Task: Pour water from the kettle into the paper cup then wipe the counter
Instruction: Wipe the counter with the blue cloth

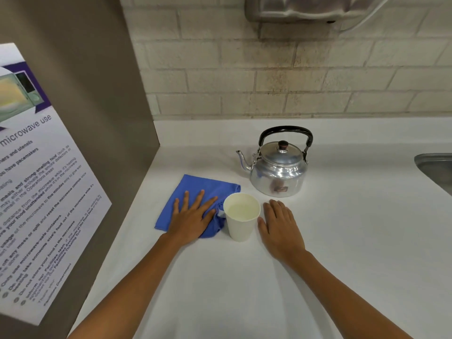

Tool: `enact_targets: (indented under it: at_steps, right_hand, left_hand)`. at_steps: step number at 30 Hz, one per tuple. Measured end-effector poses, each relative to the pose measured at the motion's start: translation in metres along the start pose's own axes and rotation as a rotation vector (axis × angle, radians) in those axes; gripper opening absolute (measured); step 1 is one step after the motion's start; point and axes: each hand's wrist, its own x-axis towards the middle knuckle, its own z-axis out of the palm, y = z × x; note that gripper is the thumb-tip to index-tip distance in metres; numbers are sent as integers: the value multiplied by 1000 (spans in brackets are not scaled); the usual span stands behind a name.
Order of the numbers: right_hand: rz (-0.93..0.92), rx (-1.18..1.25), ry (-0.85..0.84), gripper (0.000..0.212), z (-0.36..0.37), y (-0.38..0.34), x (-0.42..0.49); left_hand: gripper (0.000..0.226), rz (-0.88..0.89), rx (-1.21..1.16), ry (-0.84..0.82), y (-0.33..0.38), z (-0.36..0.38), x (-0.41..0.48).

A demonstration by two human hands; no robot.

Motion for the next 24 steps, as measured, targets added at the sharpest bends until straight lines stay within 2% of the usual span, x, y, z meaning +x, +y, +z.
enact_targets:
  at_steps: [1, 4, 10, 12, 14, 16, 20, 24]
  right_hand:
    - [0, 2, 1, 50, 0, 0, 0]
    - [-9, -19, 11, 48, -1, -1, 0]
    - [-15, -17, 10, 48, -1, -2, -1]
    - [-21, -17, 15, 49, -2, -2, -2]
    - [-23, -13, 9, 49, -3, -1, -3]
    - [-20, -6, -6, 50, -3, -1, -3]
    - [-18, 7, -36, 53, -2, 1, -3]
    - [-39, 17, -81, 55, -2, 9, -3]
  left_hand:
    - [69, -26, -2, 1, -2, 0, -9]
    - [97, -62, 33, 46, -3, 10, -45]
    - [67, -129, 4, 61, 24, 23, -77]
    - [79, -147, 2, 60, 24, 18, -74]
    - [101, -184, 19, 69, 21, 15, -77]
    - [106, -240, 29, 74, 23, 15, -86]
    - [91, -305, -28, 57, 42, 25, -117]
    - [77, -279, -22, 35, 61, 35, -138]
